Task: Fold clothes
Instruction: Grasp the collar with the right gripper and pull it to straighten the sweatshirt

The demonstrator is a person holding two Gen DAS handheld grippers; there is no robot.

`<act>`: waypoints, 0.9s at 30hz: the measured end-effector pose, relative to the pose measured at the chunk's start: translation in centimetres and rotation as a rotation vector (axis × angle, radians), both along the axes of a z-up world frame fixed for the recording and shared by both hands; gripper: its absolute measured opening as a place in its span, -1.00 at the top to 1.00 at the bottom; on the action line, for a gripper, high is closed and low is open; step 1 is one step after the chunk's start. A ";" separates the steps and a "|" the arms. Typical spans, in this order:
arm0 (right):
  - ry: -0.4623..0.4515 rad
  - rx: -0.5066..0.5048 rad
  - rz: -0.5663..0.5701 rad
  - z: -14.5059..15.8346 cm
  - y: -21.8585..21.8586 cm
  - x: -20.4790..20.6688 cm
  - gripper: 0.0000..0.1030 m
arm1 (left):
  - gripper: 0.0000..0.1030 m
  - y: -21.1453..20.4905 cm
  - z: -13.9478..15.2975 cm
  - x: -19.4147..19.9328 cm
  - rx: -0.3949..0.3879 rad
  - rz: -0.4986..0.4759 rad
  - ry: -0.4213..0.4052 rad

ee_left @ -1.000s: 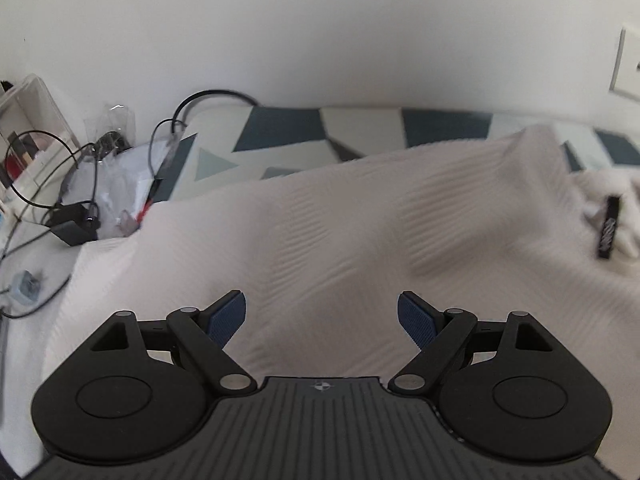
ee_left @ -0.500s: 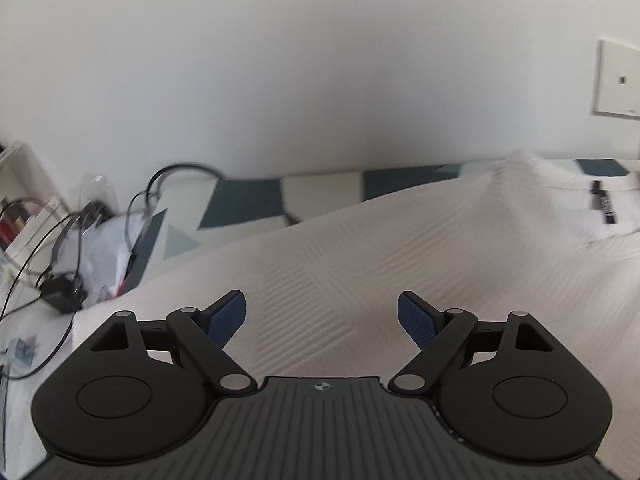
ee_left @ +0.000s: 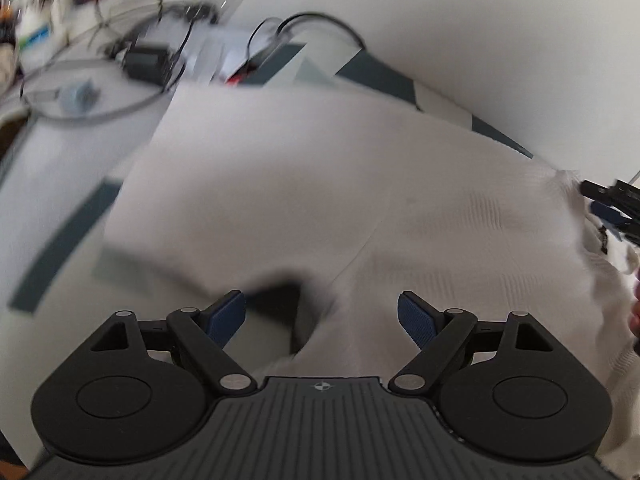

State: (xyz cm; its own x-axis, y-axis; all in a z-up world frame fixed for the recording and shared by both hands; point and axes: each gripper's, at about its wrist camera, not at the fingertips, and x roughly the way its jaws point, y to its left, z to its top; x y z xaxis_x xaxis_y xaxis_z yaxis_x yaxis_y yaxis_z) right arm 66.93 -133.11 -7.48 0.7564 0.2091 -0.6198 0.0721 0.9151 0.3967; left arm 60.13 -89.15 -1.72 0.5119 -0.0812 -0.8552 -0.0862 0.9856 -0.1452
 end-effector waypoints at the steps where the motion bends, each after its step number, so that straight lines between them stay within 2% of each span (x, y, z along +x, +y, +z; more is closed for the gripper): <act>1: 0.017 0.018 -0.011 -0.3 -0.2 0.5 0.13 | -0.58 0.5 -0.4 -0.3 -0.008 0.006 0.003; 3: 0.036 0.044 -0.046 -0.7 -0.4 1.0 0.13 | -0.55 1.1 -1.3 -0.2 -0.027 0.017 0.017; 6: 0.061 0.070 -0.048 -1.4 -0.6 2.1 0.16 | -0.54 2.1 -1.9 1.0 -0.100 0.080 0.014; 7: 0.070 0.078 -0.044 -1.6 -0.6 2.5 0.22 | -0.53 2.4 -1.9 1.6 -0.137 0.111 0.010; 8: 0.078 0.083 -0.039 -1.9 -0.4 2.8 0.41 | -0.43 2.7 -1.9 2.1 -0.173 0.143 0.005; 9: 0.084 0.087 -0.034 -2.3 -0.1 3.1 0.56 | 0.38 3.0 -1.8 2.5 -0.201 0.163 -0.005; 10: 0.091 0.091 -0.029 -2.6 0.1 3.4 0.86 | 0.83 3.1 -1.6 2.7 -0.205 0.170 -0.004; 12: 0.090 0.092 -0.023 -2.9 1.1 3.6 0.91 | 0.84 3.2 -1.3 3.0 -0.204 0.181 -0.006; 15: 0.076 0.097 0.042 -2.8 3.5 4.0 0.93 | 0.84 3.3 -0.1 1.7 -0.102 0.172 -0.082; 17: 0.067 0.114 0.101 -2.6 5.4 4.2 0.94 | 0.84 4.3 0.2 0.4 -0.066 0.202 -0.112; 21: 0.041 0.138 0.196 -1.7 8.6 5.0 0.95 | 0.79 6.6 0.0 -0.8 -0.016 0.246 -0.076; 23: 0.023 0.138 0.193 -1.1 9.4 5.2 0.96 | 0.61 6.6 -0.2 -0.2 -0.002 0.242 -0.043; 24: 0.014 0.140 0.159 -0.7 9.2 5.2 0.96 | 0.40 6.6 -0.1 0.0 0.008 0.245 -0.036; 25: 0.002 0.142 0.119 -0.2 8.8 5.1 0.97 | 0.14 6.3 0.3 0.1 0.021 0.245 -0.056; 27: -0.032 0.133 0.022 0.8 7.5 4.8 0.97 | -0.21 5.3 1.3 0.1 0.054 0.216 -0.139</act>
State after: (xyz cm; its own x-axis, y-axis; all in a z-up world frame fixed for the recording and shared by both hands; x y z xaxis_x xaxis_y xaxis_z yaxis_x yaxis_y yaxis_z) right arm 71.68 -125.58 -6.66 0.7697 0.3044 -0.5612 0.0382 0.8555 0.5164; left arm 60.19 -83.86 -0.41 0.6253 0.0866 -0.7756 -0.2788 0.9530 -0.1184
